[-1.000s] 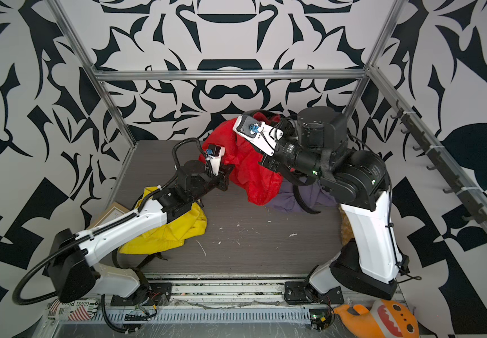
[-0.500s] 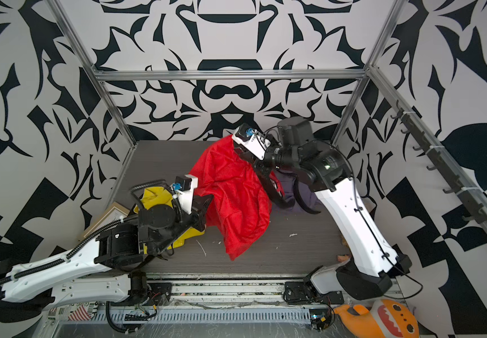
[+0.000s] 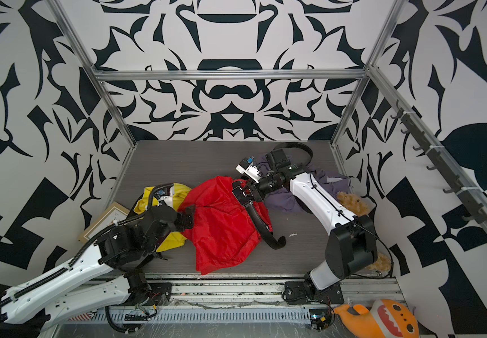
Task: Remove the belt from the trousers
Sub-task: Adjust the trousers at the center of the board.
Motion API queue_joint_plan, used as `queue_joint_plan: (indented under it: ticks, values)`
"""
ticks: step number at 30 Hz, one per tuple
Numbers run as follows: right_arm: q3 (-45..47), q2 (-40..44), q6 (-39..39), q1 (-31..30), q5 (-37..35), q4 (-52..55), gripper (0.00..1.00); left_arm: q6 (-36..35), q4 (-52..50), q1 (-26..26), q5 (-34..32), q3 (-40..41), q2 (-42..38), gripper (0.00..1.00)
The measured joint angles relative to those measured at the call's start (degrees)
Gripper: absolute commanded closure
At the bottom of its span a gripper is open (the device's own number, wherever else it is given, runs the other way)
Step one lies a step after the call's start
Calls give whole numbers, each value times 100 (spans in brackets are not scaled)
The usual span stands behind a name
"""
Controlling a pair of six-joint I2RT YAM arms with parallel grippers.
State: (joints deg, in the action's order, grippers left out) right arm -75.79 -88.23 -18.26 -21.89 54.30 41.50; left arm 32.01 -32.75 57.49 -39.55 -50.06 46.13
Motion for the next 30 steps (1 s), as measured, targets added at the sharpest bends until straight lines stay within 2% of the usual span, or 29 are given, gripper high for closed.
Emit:
queue_joint_plan:
  ticks: [3,7,10,13,19,20,22,23,24,27,29,30]
  values:
    - [-173,-24,-190,46,210,282,100,-745,522,-28,328,-422,118,1]
    - [-570,-37,-468,90,389,678,100,-1661,1161,-494,1414,-940,1110,1]
    - [-732,-37,-597,116,461,883,100,-2068,1545,-1060,2343,-1121,2197,1]
    - [-774,-37,-693,118,490,1075,100,-2363,1742,-1429,2920,-1067,2983,1]
    - [-813,-37,-918,120,520,1403,100,-2916,2376,-1939,4083,-1073,3722,1]
    - [-833,-37,-953,120,520,1453,100,-3025,2531,-2006,4365,-1093,3840,4]
    - [-863,-50,-1038,136,527,1534,100,-3165,2721,-2153,4929,-1215,4183,49]
    - [-879,-70,-1069,162,527,1576,100,-3241,2739,-2238,5191,-1346,4419,80]
    - [-883,-101,-1093,186,527,1604,100,-3265,2719,-2321,5442,-1493,4673,93]
    - [-883,-299,-1152,330,525,1650,100,-3143,2704,-2575,6035,-1609,5163,97]
    - [-881,-544,-1139,463,492,1609,100,-3010,2734,-2673,6192,-1368,5115,97]
    - [-881,-691,-1106,505,448,1596,93,-2924,2745,-2697,6205,-1196,5001,98]
